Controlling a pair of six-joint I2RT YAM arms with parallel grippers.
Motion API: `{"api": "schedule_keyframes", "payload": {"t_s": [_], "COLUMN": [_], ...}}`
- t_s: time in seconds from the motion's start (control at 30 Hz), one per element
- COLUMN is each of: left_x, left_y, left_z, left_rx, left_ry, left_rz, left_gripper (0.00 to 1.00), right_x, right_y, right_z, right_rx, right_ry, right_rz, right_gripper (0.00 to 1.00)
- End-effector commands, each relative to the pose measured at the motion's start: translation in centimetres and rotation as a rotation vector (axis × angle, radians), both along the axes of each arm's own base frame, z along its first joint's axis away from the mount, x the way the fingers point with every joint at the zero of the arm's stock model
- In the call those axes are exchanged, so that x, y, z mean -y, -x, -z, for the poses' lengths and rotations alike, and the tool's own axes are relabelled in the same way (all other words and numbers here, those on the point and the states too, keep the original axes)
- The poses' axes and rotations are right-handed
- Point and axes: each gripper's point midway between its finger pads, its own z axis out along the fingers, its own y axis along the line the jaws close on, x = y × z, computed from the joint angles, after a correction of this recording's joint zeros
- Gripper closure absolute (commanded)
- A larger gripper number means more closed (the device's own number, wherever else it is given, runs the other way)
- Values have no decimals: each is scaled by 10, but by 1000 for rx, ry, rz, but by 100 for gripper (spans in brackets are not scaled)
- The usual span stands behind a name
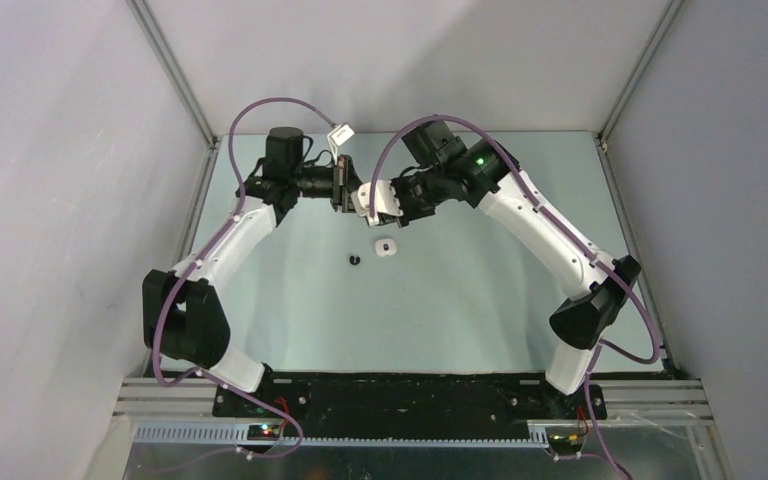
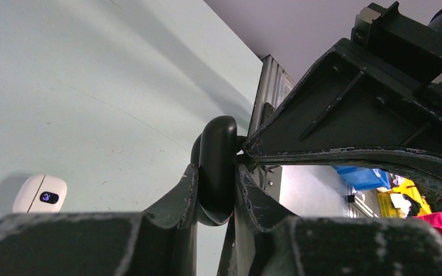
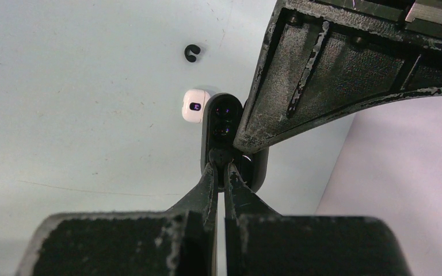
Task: Insert the wireless bluetooth earbuds into the charging case
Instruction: Place the earbud in the charging case.
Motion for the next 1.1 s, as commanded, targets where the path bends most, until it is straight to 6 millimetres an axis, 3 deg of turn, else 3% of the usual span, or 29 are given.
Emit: {"api": "schedule_keyframes", "payload": {"t_s": [0.0,0.47,1.07], "left_x": [1,1,2], "left_y": [5,5,6], "left_z": [-15,-14,-15], "left_rx": [52,41,41], "left_ry": [18,20,21], "left_rz": [16,20,22], "left_gripper": [100,100,100], "right_x": [0,8,-4], "right_y": [2,1,-4], "right_z": [2,9,10], "right_rx": [0,8,39], "right_ry": [18,67,46], "right_rz": [-8,1,43], "right_gripper": [100,100,93]}}
